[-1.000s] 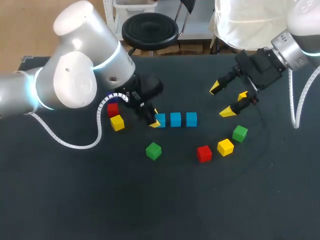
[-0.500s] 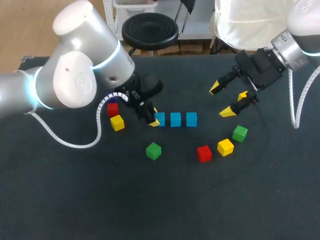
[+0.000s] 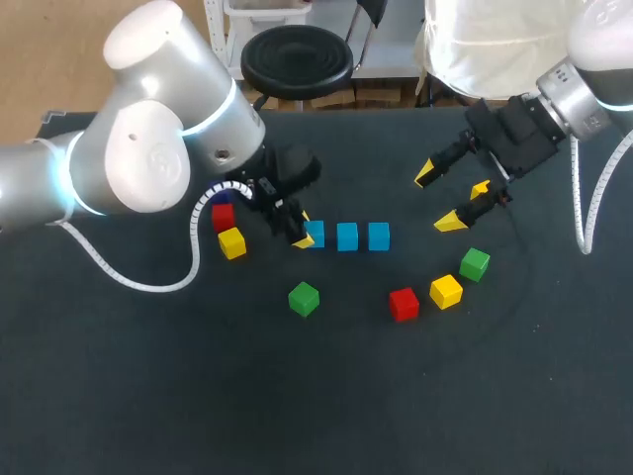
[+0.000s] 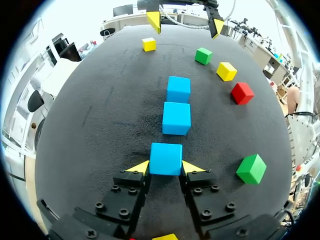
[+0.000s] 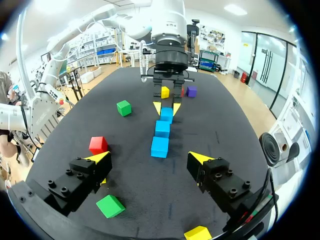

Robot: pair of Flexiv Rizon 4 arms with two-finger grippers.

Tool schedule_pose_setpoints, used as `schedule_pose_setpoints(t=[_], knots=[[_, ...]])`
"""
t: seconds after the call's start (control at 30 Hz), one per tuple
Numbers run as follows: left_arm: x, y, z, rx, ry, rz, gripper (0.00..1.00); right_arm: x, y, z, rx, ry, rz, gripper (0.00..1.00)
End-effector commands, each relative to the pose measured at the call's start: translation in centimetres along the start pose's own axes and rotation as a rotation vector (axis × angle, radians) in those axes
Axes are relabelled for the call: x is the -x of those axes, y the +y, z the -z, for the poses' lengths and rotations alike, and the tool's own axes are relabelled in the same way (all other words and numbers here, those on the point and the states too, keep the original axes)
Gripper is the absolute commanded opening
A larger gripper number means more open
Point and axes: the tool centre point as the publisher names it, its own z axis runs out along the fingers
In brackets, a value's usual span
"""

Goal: Place the blue cubes, place green cubes on the blue cubes, place the yellow cubes on the green cubes, then place the red cubes on the yellow cubes, and place purple cube on the red cubes.

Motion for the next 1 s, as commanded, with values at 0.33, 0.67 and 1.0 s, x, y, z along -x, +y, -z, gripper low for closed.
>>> schedule_pose_setpoints(t=[0.33,0.67,1.0], knots=[[-0.3,-0.52,-0.72,-0.018,0.005,0.007,0.0,0.02,0.0,0.0,0.0,0.001,0.0,1.0],[-0.08,-0.35,0.05,-0.005,-0.002,0.002,0.0,0.02,0.0,0.0,0.0,0.001,0.0,1.0],[-0.1,-0.87,-0.1,-0.013,-0.002,0.003,0.0,0.02,0.0,0.0,0.0,0.001,0.0,1.0]])
